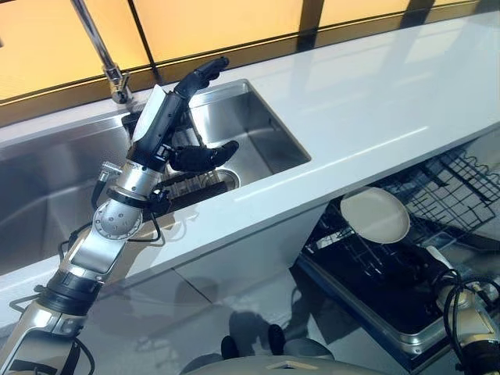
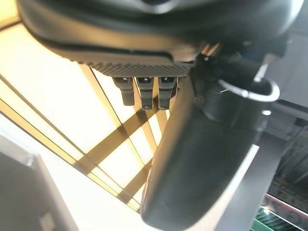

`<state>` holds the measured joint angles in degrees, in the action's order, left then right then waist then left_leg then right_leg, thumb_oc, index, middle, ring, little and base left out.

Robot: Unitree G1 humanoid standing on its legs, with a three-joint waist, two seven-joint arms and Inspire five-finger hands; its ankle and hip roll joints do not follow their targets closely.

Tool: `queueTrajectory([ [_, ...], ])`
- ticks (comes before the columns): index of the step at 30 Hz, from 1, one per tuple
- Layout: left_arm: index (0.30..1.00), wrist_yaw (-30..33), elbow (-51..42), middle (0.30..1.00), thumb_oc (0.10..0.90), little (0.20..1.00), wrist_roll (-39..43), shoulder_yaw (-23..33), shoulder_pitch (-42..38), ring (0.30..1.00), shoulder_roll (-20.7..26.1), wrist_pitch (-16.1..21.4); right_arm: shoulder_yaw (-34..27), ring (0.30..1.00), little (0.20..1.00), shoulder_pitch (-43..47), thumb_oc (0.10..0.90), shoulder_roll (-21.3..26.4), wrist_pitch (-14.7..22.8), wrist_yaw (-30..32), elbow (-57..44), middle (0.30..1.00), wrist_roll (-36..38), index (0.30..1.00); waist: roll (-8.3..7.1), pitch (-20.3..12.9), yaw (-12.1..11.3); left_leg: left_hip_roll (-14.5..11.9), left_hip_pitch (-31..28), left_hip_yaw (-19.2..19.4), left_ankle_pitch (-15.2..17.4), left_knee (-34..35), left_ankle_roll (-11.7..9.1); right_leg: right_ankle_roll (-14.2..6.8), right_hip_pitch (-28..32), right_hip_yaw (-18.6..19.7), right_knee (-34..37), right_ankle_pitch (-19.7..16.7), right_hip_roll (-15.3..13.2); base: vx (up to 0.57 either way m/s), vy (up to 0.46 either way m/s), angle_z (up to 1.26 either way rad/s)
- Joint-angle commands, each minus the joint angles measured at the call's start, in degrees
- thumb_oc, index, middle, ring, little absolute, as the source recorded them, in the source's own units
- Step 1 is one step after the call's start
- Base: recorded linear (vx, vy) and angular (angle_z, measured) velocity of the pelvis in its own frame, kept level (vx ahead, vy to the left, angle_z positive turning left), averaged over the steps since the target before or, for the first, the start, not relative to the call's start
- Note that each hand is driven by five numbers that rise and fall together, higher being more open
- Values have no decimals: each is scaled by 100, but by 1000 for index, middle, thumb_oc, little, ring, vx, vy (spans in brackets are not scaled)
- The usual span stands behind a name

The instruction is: Pick up plates and place into dishwasher.

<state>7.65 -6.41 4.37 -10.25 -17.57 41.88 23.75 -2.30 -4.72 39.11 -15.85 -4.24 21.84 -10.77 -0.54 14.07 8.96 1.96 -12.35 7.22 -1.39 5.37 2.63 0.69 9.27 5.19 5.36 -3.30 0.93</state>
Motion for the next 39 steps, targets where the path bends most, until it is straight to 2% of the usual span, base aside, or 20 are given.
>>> queueTrajectory([
  [1, 900, 408, -101, 900, 800, 900, 2, 283, -357, 900, -205, 377, -613, 900, 900, -86, 800, 395, 425, 359, 106, 900, -126, 900, -6, -711, 248, 33, -72, 95, 847, -37, 114, -259, 109, -68, -36, 478, 282, -4, 81, -27],
  [5, 900, 426, -84, 900, 800, 900, -99, 265, -351, 900, -264, 407, -844, 900, 900, -92, 800, 343, 1087, 990, 123, 900, 9, 900, 28, -710, 278, 34, -44, 149, 851, -37, 126, -276, 66, 5, -36, 443, 285, -1, 58, -20],
  [10, 900, 516, -31, 900, 800, 900, -138, 271, -345, 900, -271, 428, -999, 900, 900, -102, 800, 169, 1548, 1650, -201, 900, -61, 900, 68, -704, 288, 52, 5, 117, 854, -37, 155, -287, 15, 35, -36, 425, 284, -10, 39, -6],
  [12, 900, 581, 9, 900, 800, 900, -151, 259, -319, 900, -257, 450, -1050, 900, 900, -30, 800, 56, 1894, 2220, -416, 900, -129, 900, 104, -721, 266, 65, 32, 88, 856, -37, 168, -294, -10, 46, -36, 422, 286, -2, 16, -1],
  [14, 900, 596, 28, 900, 800, 900, -165, 255, -311, 900, -261, 466, -1061, 900, 900, -5, 800, 6, 2030, 2373, -472, 900, -124, 900, 114, -724, 254, 70, 40, 81, 858, -37, 174, -293, -18, 44, -36, 421, 286, 0, 0, 0],
  [15, 900, 617, 58, 900, 800, 900, -166, 254, -307, 900, -266, 481, -1059, 900, 900, 48, 800, -57, 2266, 2632, -541, 900, -118, 900, 132, -731, 236, 78, 52, 61, 856, -37, 182, -289, -28, 47, -36, 420, 287, 0, 0, 0],
  [17, 900, 629, 59, 900, 800, 900, -167, 255, -294, 900, -271, 485, -1065, 900, 900, 75, 800, -106, 2346, 2713, -574, 900, -163, 900, 142, -737, 221, 84, 60, 51, 859, -37, 185, -289, -33, 42, -36, 420, 287, 0, 0, 0],
  [18, 900, 629, 69, 900, 800, 900, -161, 265, -285, 900, -280, 487, -1048, 900, 900, 103, 800, -155, 2506, 2850, -593, 900, -242, 900, 153, -743, 204, 89, 67, 36, 860, -37, 190, -289, -37, 38, -36, 426, 287, 0, 0, 0],
  [20, 900, 635, 92, 900, 800, 900, -159, 274, -279, 900, -272, 489, -984, 900, 900, 165, 800, -182, 2523, 2987, -617, 900, -280, 900, 168, -759, 175, 101, 75, 13, 868, -37, 195, -283, -40, 23, -36, 439, 287, 8, 7, 4],
  [22, 900, 647, 112, 900, 800, 900, -135, 281, -260, 900, -246, 506, -958, 900, 900, 180, 800, -157, 2469, 2969, -532, 900, -254, 900, 174, -771, 157, 109, 82, -1, 873, -37, 197, -277, -41, 14, -36, 449, 286, 5, 2, 2],
  [25, 900, 637, 104, 900, 800, 900, -72, 297, -274, 900, -178, 486, -878, 900, 900, 195, 800, -10, 2118, 2670, -310, 900, -212, 900, 160, -770, 125, 116, 90, -25, 873, -37, 192, -274, -40, -36, -36, 454, 276, 0, 0, 0],
  [26, 900, 630, 102, 900, 800, 900, -27, 290, -275, 900, -134, 484, -831, 300, 200, 234, 100, 106, 2069, 2513, -203, 300, -209, 300, 147, -768, 105, 117, 87, -36, 868, -37, 185, -268, -32, -55, -36, 457, 274, 0, 0, 0],
  [29, 900, 597, 78, 900, 800, 900, -4, 220, -297, 900, -113, 456, -701, 300, 200, 355, 100, 354, 1677, 2282, 149, 300, -79, 300, 109, -760, 44, 116, 90, -72, 855, -37, 173, -255, -21, -110, -36, 451, 267, 11, -38, 2],
  [30, 900, 582, 69, 900, 800, 900, 8, 186, -326, 900, -94, 423, -632, 300, 200, 429, 100, 442, 1343, 2153, 285, 300, -133, 300, 90, -755, 16, 118, 94, -88, 851, -37, 172, -249, -18, -122, -36, 450, 267, 9, -40, 1],
  [32, 900, 589, 66, 900, 800, 900, 18, 132, -359, 900, -63, 406, -502, 300, 200, 557, 100, 567, 1087, 2123, 625, 300, -109, 300, 73, -744, -24, 116, 106, -103, 839, -37, 162, -245, -22, -138, -36, 445, 267, 3, -39, 1],
  [33, 900, 591, 35, 900, 800, 900, 43, 104, -367, 900, -47, 384, -428, 300, 200, 656, 100, 655, 831, 2096, 881, 300, -151, 300, 57, -738, -61, 114, 118, -119, 828, -37, 154, -239, -25, -154, -36, 444, 268, 2, -38, 1],
  [39, 900, 540, -115, 900, 800, 900, 108, 80, -358, 900, 42, 290, -315, 300, 200, 905, 100, 892, 156, 2058, 1694, 300, 104, 300, 16, -682, -164, 102, 142, -169, 789, -37, 138, -222, -14, -243, -36, 427, 260, 6, -39, 9],
])
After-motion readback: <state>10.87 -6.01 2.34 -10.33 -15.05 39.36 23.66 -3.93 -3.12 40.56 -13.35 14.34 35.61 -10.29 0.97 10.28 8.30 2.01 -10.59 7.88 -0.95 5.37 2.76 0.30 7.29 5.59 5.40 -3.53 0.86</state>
